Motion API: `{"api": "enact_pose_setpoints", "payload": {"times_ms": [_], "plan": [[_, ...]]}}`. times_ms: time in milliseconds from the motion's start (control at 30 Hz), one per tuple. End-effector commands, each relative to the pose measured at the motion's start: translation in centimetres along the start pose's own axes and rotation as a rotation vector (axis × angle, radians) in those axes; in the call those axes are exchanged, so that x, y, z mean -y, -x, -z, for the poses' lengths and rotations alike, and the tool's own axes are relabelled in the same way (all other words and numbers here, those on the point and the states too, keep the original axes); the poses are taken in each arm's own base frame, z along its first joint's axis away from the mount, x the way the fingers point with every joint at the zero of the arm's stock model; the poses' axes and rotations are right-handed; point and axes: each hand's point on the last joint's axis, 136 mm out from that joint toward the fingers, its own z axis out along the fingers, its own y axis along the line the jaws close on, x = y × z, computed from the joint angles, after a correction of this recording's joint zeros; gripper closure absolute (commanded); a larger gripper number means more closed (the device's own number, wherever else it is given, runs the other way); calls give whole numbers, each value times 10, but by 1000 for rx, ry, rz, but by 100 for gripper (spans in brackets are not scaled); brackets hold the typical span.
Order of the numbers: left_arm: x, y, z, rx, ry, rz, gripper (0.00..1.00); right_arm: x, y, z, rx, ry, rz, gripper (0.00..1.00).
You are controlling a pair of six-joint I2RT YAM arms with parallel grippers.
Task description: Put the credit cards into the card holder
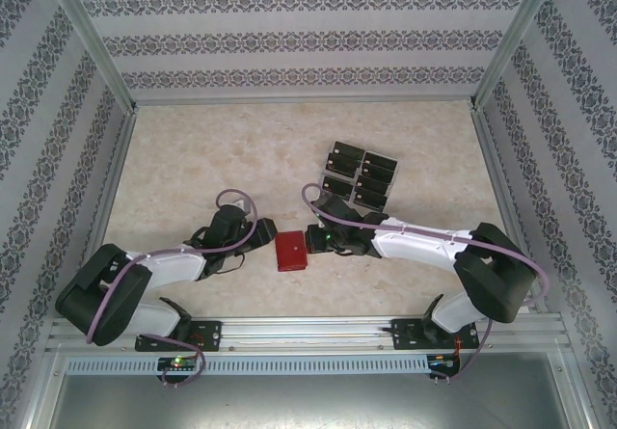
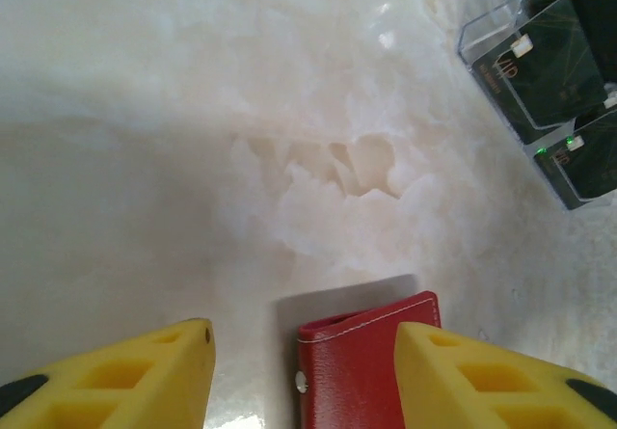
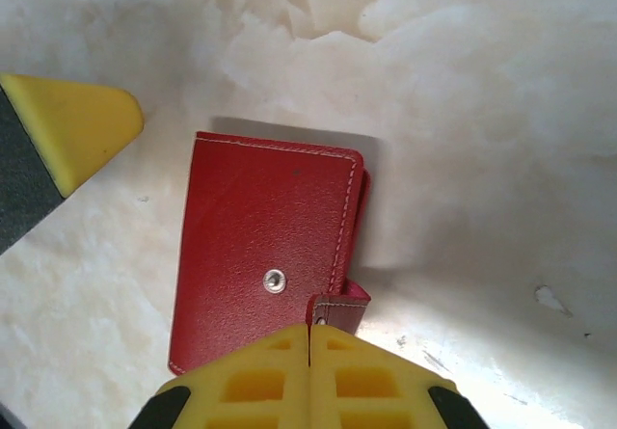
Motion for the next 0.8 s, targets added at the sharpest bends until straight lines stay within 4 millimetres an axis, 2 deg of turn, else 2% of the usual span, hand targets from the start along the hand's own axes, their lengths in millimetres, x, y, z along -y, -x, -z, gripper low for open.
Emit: {"api": "enact_pose_setpoints", "payload": {"times_ms": [0, 100, 233, 500, 767], "plan": [[10, 7, 11, 15, -4, -59, 43, -14, 9, 18, 47, 74, -26, 100], [20, 7, 20, -10, -20, -78, 38, -20, 14, 29, 76, 103, -41, 100], [33, 6, 24, -48, -53, -86, 36, -28, 20, 38, 101, 132, -49, 100], [38, -4, 10, -110, -58, -74, 34, -32, 23, 37, 101, 142, -55, 100], [58, -8, 1, -129, -94, -97, 33, -42, 25, 45, 114, 170, -51, 100]]}}
